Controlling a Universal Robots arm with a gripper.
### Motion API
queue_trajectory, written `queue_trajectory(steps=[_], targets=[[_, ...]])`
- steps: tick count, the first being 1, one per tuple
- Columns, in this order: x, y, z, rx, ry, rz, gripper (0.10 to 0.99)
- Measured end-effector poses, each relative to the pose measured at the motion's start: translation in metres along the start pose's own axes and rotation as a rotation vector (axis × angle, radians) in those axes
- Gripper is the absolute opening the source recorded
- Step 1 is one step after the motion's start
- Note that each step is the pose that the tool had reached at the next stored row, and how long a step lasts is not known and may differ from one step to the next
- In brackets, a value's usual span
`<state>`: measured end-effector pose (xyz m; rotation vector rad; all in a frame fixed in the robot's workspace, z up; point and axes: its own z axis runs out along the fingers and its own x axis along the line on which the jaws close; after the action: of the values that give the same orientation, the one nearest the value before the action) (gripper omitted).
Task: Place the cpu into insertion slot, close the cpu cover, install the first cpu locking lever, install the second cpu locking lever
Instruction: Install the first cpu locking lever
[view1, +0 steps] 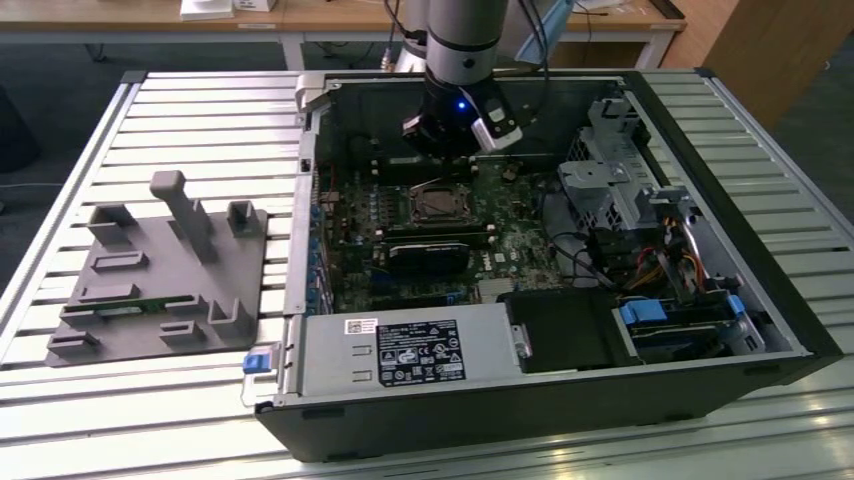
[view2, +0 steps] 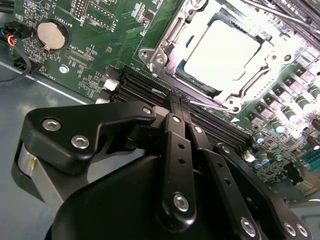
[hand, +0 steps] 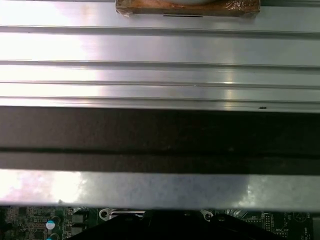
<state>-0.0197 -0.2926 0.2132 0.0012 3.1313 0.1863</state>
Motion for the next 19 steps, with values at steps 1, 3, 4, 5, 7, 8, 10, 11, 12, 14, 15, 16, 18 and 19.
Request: queue_trajectory(steps=[1,3,4,5,7,8,10,11,12,14,15,16,18,19], targets=[[-0.0003,0.0000,0.0005,0.000,-0.0001,0.000,0.106],[-0.0014,-0.0002,0.0017,0.000,0.0001,0.000,0.106],[-0.0022,-0.0003,0.0027,0.000,0.0002,0.000,0.106],[-0.0031,-0.0004,0.0038,0.000,0.0005,0.000,0.106],[-0.0041,-0.0006,0.0058,0.000,0.0008,0.000,0.106],[-0.0041,-0.0007,0.0069,0.000,0.0009,0.000,0.106],[-0.0044,-0.0010,0.0088,0.000,0.0011,0.000,0.106],[-0.0044,-0.0011,0.0096,0.000,0.0013,0.000,0.106],[-0.0044,-0.0011,0.0104,0.000,0.0014,0.000,0.106],[-0.0045,-0.0013,0.0118,0.001,0.0015,0.000,0.106],[-0.0045,-0.0014,0.0124,0.001,0.0017,0.000,0.106],[-0.0046,-0.0014,0.0131,0.001,0.0015,0.000,0.106],[-0.0046,-0.0015,0.0132,0.003,0.0019,-0.001,0.106],[-0.0046,-0.0015,0.0132,0.004,0.0019,-0.001,0.106]])
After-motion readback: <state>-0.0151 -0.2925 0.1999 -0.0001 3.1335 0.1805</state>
